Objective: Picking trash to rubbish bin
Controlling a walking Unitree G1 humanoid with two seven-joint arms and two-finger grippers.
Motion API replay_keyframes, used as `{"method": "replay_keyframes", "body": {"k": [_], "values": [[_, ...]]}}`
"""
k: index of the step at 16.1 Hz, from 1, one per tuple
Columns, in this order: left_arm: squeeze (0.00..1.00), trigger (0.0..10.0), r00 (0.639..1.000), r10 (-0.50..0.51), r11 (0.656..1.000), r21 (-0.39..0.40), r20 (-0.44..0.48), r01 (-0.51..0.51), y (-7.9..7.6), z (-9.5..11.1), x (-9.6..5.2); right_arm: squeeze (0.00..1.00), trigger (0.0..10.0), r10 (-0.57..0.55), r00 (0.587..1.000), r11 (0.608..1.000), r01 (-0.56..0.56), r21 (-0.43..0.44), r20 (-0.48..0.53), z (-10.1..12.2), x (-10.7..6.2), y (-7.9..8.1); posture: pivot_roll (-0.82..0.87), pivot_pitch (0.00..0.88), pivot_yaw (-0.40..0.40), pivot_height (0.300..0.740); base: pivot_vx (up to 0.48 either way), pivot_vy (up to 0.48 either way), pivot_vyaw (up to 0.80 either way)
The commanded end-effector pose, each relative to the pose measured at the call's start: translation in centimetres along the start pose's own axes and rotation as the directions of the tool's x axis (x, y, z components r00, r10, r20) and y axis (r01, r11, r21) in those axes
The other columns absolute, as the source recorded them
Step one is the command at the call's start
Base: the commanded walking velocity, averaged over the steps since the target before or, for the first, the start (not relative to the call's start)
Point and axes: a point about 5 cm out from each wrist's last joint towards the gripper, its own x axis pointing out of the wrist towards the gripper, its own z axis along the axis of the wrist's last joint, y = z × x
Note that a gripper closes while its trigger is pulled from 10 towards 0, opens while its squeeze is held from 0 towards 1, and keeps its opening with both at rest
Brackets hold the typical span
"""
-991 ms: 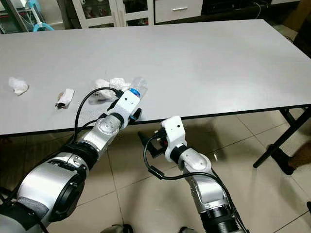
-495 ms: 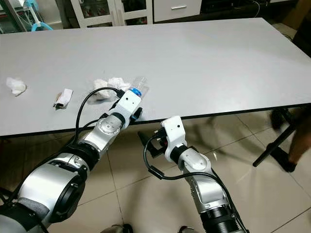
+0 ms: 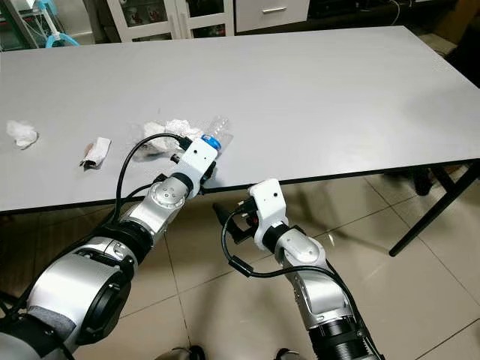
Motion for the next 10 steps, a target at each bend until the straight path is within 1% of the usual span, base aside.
{"method": "replay_keyframes", "body": {"k": [1,2,3,4,7,8,9,10], "values": [[0.00,0.6,0.996,-0.013,1.000,-0.024,-0.085,0.011,-0.6,-2.2,-0.5,0.00,10.0,0.001,1.000,1.000,-0.001,0.002,0.005,0.1,0.1,0.1,-0.12,0.109,0.053,0.740,0.000,0.000,0.00],[0.00,1.0,0.997,-0.003,1.000,-0.028,-0.083,0.001,-0.5,-2.3,-0.5,0.00,10.0,0.001,1.000,1.000,-0.001,0.002,0.005,0.1,0.1,0.1,-0.12,0.109,0.053,0.740,0.000,0.000,0.00],[0.00,2.1,0.997,0.006,0.999,-0.033,-0.077,-0.009,-0.5,-2.3,-0.5,0.00,10.0,0.001,1.000,1.000,-0.001,0.002,0.004,0.1,0.1,0.1,-0.12,0.109,0.053,0.740,0.000,0.000,0.00],[0.00,0.3,0.997,0.012,0.999,-0.036,-0.077,-0.015,-0.4,-2.4,-0.6,0.00,10.0,0.002,1.000,1.000,-0.002,0.002,0.004,0.1,0.2,0.1,-0.12,0.107,0.054,0.740,0.000,0.000,0.00],[0.00,0.1,0.996,0.025,0.999,-0.044,-0.086,-0.029,-0.4,-2.8,-0.7,0.00,10.0,0.002,1.000,1.000,-0.002,0.002,0.004,0.1,0.3,0.0,-0.11,0.105,0.054,0.740,0.000,0.000,0.00],[0.00,2.3,0.996,0.027,0.998,-0.047,-0.089,-0.031,-0.4,-3.0,-0.8,0.00,10.0,0.003,1.000,1.000,-0.003,0.001,0.004,0.1,0.3,0.1,-0.11,0.103,0.054,0.740,0.000,0.000,0.00],[0.00,10.0,0.995,0.031,0.998,-0.051,-0.091,-0.036,-0.5,-3.2,-0.8,0.00,10.0,0.004,1.000,1.000,-0.004,0.000,0.004,0.1,0.4,0.1,-0.11,0.101,0.054,0.740,0.000,0.000,0.00],[0.00,10.0,0.995,0.040,0.997,-0.058,-0.089,-0.045,-0.4,-3.3,-0.9,0.00,10.0,0.005,1.000,1.000,-0.005,0.000,0.005,0.1,0.4,0.1,-0.11,0.100,0.056,0.740,0.000,0.000,0.00]]}}
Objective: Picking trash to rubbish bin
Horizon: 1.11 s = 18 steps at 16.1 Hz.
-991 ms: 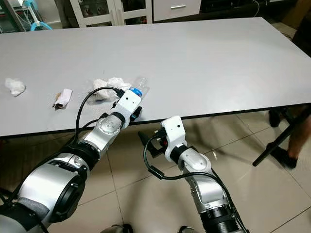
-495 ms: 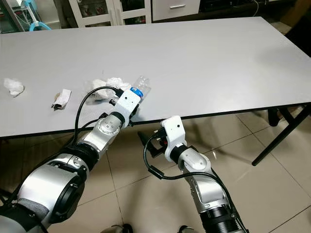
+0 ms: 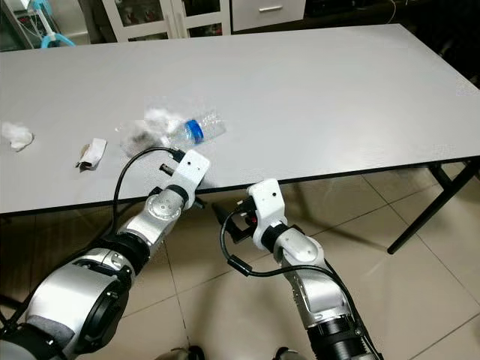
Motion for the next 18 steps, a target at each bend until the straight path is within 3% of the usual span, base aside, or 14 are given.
{"method": "replay_keyframes", "body": {"k": [1,6,7,8,9,10,11,15,18], "values": [[0.00,10.0,0.999,0.026,0.999,-0.029,-0.031,-0.027,0.3,-1.0,-0.2,0.00,10.0,0.002,1.000,1.000,-0.002,-0.004,0.005,0.1,0.2,0.0,-0.11,0.099,0.055,0.740,0.000,0.000,0.00],[0.00,10.0,0.999,0.046,0.996,-0.083,0.026,-0.043,0.8,-0.6,-0.3,0.00,10.0,0.001,1.000,1.000,-0.001,-0.006,0.008,0.1,0.3,-0.1,-0.11,0.090,0.057,0.740,0.000,0.000,0.00],[0.00,10.0,0.997,0.050,0.993,-0.113,0.059,-0.043,1.0,-0.1,-0.3,0.00,10.0,0.001,1.000,1.000,-0.001,-0.006,0.009,0.1,0.3,-0.1,-0.11,0.090,0.057,0.740,0.000,0.000,0.00],[0.00,10.0,0.986,0.081,0.975,-0.216,0.147,-0.048,1.7,1.6,-0.1,0.00,10.0,0.001,1.000,1.000,-0.001,-0.007,0.010,0.1,0.3,-0.1,-0.11,0.085,0.057,0.740,0.000,0.000,0.00],[0.00,10.0,0.978,0.096,0.966,-0.256,0.183,-0.047,2.1,2.5,-0.1,0.00,10.0,0.001,1.000,1.000,-0.001,-0.007,0.010,0.1,0.3,-0.1,-0.11,0.084,0.056,0.740,0.000,0.000,0.00],[0.69,10.0,0.963,0.124,0.955,-0.293,0.238,-0.051,2.8,3.9,0.0,0.00,10.0,0.000,1.000,1.000,0.000,-0.008,0.010,0.1,0.3,-0.2,-0.11,0.081,0.056,0.740,0.000,0.000,0.00],[1.00,10.0,0.946,0.151,0.947,-0.315,0.287,-0.055,3.7,5.5,0.1,0.00,10.0,-0.003,1.000,1.000,0.003,-0.011,0.006,0.0,0.3,-0.2,-0.10,0.076,0.054,0.740,0.000,0.000,0.00],[1.00,10.0,0.881,0.214,0.937,-0.345,0.423,-0.062,6.5,10.7,-0.2,0.00,10.0,0.010,1.000,1.000,-0.010,-0.012,0.007,0.1,0.5,-0.1,-0.10,0.064,0.057,0.740,0.000,0.000,0.00],[1.00,10.0,0.873,0.255,0.932,-0.346,0.416,-0.107,7.8,12.0,-0.2,0.00,10.0,0.014,1.000,1.000,-0.014,-0.012,0.013,0.1,0.5,0.0,-0.11,0.062,0.059,0.740,0.000,0.000,0.00]]}}
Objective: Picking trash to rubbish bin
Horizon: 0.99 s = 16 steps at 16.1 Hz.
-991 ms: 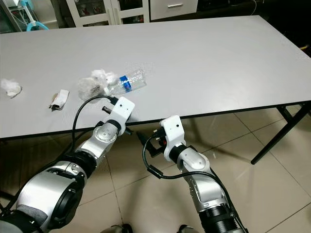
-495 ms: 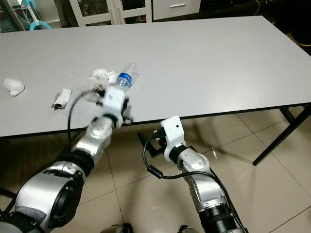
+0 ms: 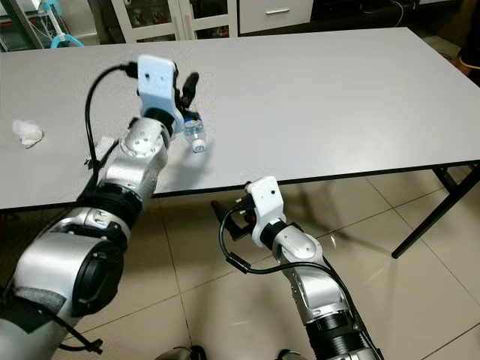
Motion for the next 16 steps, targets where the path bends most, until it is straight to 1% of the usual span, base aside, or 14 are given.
{"method": "replay_keyframes", "body": {"k": [1,3,6,7,8,11,16], "values": [[1.00,10.0,0.999,0.031,0.999,0.017,-0.011,-0.031,0.6,0.6,0.4,0.00,10.0,0.011,1.000,1.000,-0.011,-0.002,0.004,0.0,0.1,0.1,-0.11,0.064,0.059,0.740,0.000,0.000,0.00],[1.00,10.0,0.999,0.050,0.998,0.030,-0.021,-0.050,0.7,1.1,0.8,0.00,10.0,0.009,1.000,1.000,-0.009,-0.002,0.004,0.0,0.1,0.1,-0.11,0.070,0.059,0.740,0.000,0.000,0.00],[1.00,10.0,0.998,0.056,0.998,0.019,-0.026,-0.056,0.4,1.6,1.2,0.00,10.0,0.004,1.000,1.000,-0.004,-0.002,0.001,-0.1,-0.1,0.0,-0.12,0.077,0.059,0.740,0.000,0.000,0.00],[1.00,10.0,0.998,0.058,0.998,0.010,-0.027,-0.057,0.1,1.7,1.3,0.00,10.0,0.003,1.000,1.000,-0.003,-0.002,0.001,-0.1,-0.1,-0.1,-0.12,0.079,0.059,0.740,0.000,0.000,0.00],[1.00,10.0,0.998,0.051,0.999,-0.001,-0.031,-0.051,-0.4,1.9,1.4,0.00,10.0,0.002,1.000,1.000,-0.002,-0.002,0.002,-0.1,-0.1,-0.1,-0.12,0.081,0.060,0.740,0.000,0.000,0.00],[1.00,10.0,0.998,0.041,0.999,-0.019,-0.037,-0.041,-1.0,1.9,1.5,0.00,10.0,-0.001,1.000,1.000,0.001,-0.003,0.004,0.0,-0.1,-0.1,-0.12,0.079,0.062,0.740,0.000,0.000,0.00],[1.00,10.0,0.998,0.056,0.998,-0.032,-0.033,-0.057,-0.7,2.5,1.8,0.00,10.0,0.000,1.000,1.000,0.000,-0.005,0.009,0.1,0.1,-0.2,-0.12,0.074,0.065,0.740,0.000,0.000,0.00]]}}
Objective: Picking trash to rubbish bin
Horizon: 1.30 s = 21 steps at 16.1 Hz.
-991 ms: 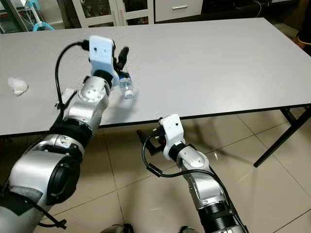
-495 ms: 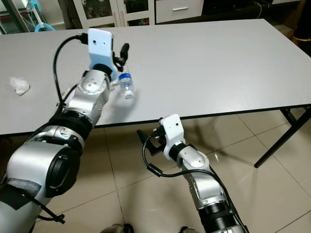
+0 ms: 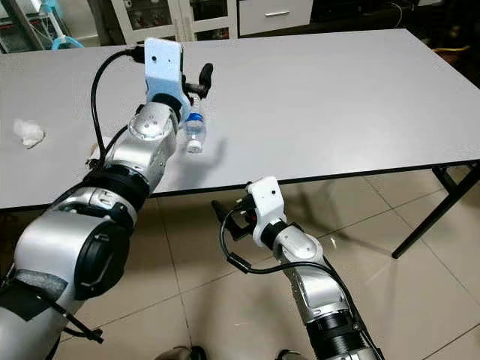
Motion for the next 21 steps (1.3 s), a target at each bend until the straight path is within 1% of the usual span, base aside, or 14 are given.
{"method": "replay_keyframes", "body": {"k": [1,6,9,11,12,13,14,16,17,18,19,20,21], "values": [[1.00,10.0,1.000,0.019,1.000,-0.007,0.003,-0.019,0.3,0.7,0.3,0.00,10.0,0.005,1.000,1.000,-0.004,-0.004,0.015,0.3,0.1,0.0,-0.12,0.075,0.066,0.740,0.000,0.000,0.00],[1.00,10.0,0.999,0.013,1.000,0.023,-0.032,-0.012,0.7,0.2,0.3,0.00,10.0,0.004,1.000,1.000,-0.004,0.002,0.018,0.2,-0.2,0.4,-0.12,0.104,0.071,0.740,0.000,0.000,0.00],[1.00,10.0,0.999,0.036,0.999,0.040,-0.034,-0.034,1.4,0.2,0.3,0.00,10.0,0.002,1.000,1.000,-0.002,0.012,0.020,0.0,-0.4,0.8,-0.12,0.116,0.070,0.740,0.000,0.000,0.00],[1.00,10.0,0.998,0.046,0.998,0.056,-0.046,-0.043,1.6,-0.3,0.1,0.00,10.0,-0.007,1.000,1.000,0.007,0.013,0.023,0.0,-0.5,0.7,-0.12,0.123,0.069,0.740,0.000,0.000,0.00],[0.00,10.0,0.997,0.053,0.997,0.060,-0.049,-0.050,1.7,-0.5,0.0,0.00,10.0,-0.019,0.999,1.000,0.019,0.016,0.031,0.2,-0.5,0.5,-0.12,0.123,0.067,0.740,0.000,0.000,0.00],[0.00,10.0,0.997,0.056,0.997,0.053,-0.053,-0.053,1.6,-0.8,-0.1,0.00,10.0,-0.032,0.999,0.999,0.032,0.016,0.038,0.3,-0.6,0.4,-0.12,0.123,0.067,0.740,0.000,0.000,0.00],[0.00,10.0,0.998,0.044,0.998,0.045,-0.054,-0.041,1.3,-1.3,-0.3,0.00,10.0,-0.061,0.996,0.998,0.060,0.014,0.059,0.6,-0.6,0.0,-0.12,0.118,0.067,0.740,0.000,0.000,0.00],[0.00,10.0,0.999,0.009,1.000,0.005,-0.039,-0.009,0.5,-2.1,-0.8,0.00,10.0,-0.164,0.975,0.986,0.163,0.018,0.149,2.1,-0.6,-1.3,-0.12,0.109,0.069,0.740,0.000,0.000,0.00],[0.00,10.0,1.000,0.005,1.000,0.000,-0.031,-0.004,0.4,-2.2,-0.9,0.00,10.0,-0.190,0.967,0.982,0.189,0.023,0.172,2.6,-0.6,-1.7,-0.12,0.108,0.069,0.740,0.000,0.000,0.00],[0.00,10.0,1.000,-0.020,1.000,-0.012,-0.007,0.019,0.0,-2.7,-1.4,0.00,10.0,-0.279,0.931,0.960,0.276,0.044,0.234,4.0,-0.7,-3.1,-0.12,0.099,0.069,0.740,0.000,0.000,0.00],[0.00,10.0,0.999,-0.040,0.999,-0.002,0.010,0.040,-0.3,-3.7,-2.1,0.00,10.0,-0.354,0.894,0.933,0.358,0.038,0.274,5.1,-1.0,-4.6,-0.12,0.092,0.068,0.740,0.000,0.000,0.00],[0.00,10.0,0.999,-0.036,0.999,0.008,0.009,0.036,-0.1,-4.3,-2.5,0.00,10.0,-0.382,0.878,0.920,0.390,0.030,0.290,5.5,-1.2,-5.4,-0.11,0.086,0.067,0.740,0.000,0.000,0.00],[0.00,10.0,0.999,-0.031,0.999,0.012,0.010,0.030,0.2,-4.6,-2.8,0.00,10.0,-0.392,0.870,0.914,0.404,0.024,0.298,5.7,-1.3,-5.8,-0.11,0.083,0.067,0.740,0.000,0.000,0.00]]}}
